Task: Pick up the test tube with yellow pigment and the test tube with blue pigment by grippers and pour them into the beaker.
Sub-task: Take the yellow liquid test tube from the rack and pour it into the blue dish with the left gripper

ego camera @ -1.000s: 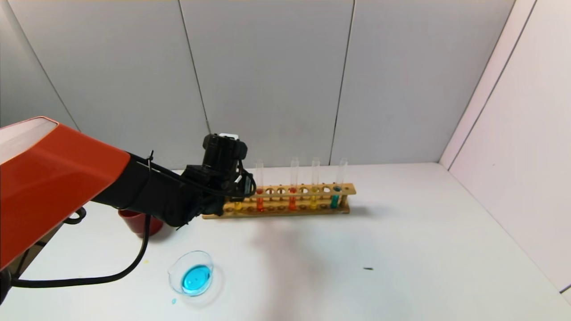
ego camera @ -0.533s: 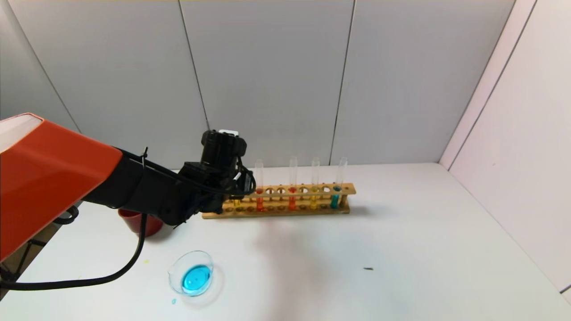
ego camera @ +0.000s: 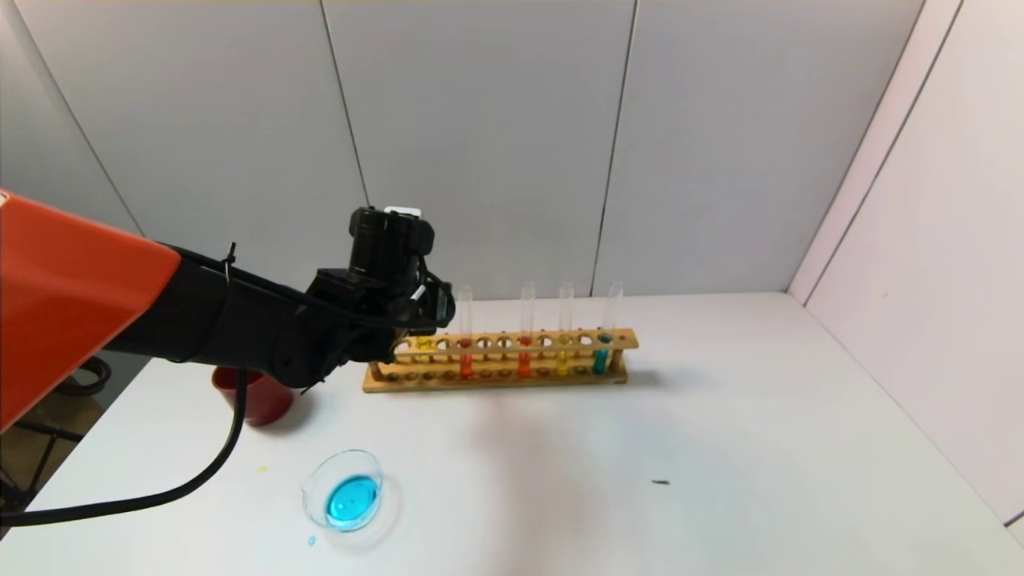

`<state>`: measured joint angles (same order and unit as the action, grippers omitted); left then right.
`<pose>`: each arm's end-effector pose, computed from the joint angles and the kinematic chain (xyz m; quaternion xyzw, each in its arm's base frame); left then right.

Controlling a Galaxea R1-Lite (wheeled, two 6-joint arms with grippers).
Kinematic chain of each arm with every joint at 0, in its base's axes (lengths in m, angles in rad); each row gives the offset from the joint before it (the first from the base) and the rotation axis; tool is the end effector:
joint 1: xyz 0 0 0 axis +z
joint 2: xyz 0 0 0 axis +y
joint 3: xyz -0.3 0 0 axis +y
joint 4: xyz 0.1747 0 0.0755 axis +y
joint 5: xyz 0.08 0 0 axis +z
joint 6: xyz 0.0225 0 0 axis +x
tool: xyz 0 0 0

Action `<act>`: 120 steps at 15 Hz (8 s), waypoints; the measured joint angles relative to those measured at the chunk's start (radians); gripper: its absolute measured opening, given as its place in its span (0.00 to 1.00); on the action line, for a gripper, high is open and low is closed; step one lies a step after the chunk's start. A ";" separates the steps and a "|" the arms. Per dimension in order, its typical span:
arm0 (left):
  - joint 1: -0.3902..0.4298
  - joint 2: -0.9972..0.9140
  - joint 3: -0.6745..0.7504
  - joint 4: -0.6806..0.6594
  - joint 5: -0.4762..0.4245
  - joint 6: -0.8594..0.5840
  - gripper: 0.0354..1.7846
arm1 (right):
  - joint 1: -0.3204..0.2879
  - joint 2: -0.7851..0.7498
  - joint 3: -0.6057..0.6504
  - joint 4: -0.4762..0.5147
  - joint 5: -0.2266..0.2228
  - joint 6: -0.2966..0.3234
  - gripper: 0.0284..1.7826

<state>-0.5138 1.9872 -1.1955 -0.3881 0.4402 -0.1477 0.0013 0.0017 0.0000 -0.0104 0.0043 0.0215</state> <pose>0.3444 -0.1834 0.1637 0.0195 0.1802 -0.0228 0.9832 -0.0227 0.0001 0.0766 0.0107 -0.0043 0.0028 0.9999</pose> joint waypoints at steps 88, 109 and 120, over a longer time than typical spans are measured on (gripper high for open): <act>-0.059 0.011 0.009 1.254 0.237 0.665 0.15 | 0.000 0.000 0.000 0.000 0.000 0.000 0.98; -0.103 0.182 -0.161 1.469 0.285 0.657 0.15 | 0.000 0.000 0.000 0.000 0.000 0.000 0.98; -0.106 0.188 -0.162 1.470 0.286 0.656 0.15 | 0.000 0.000 0.000 0.000 0.000 0.000 0.98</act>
<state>-0.6196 2.1749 -1.3577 1.0815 0.7257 0.5079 0.0017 0.0017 0.0000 -0.0104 0.0038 0.0211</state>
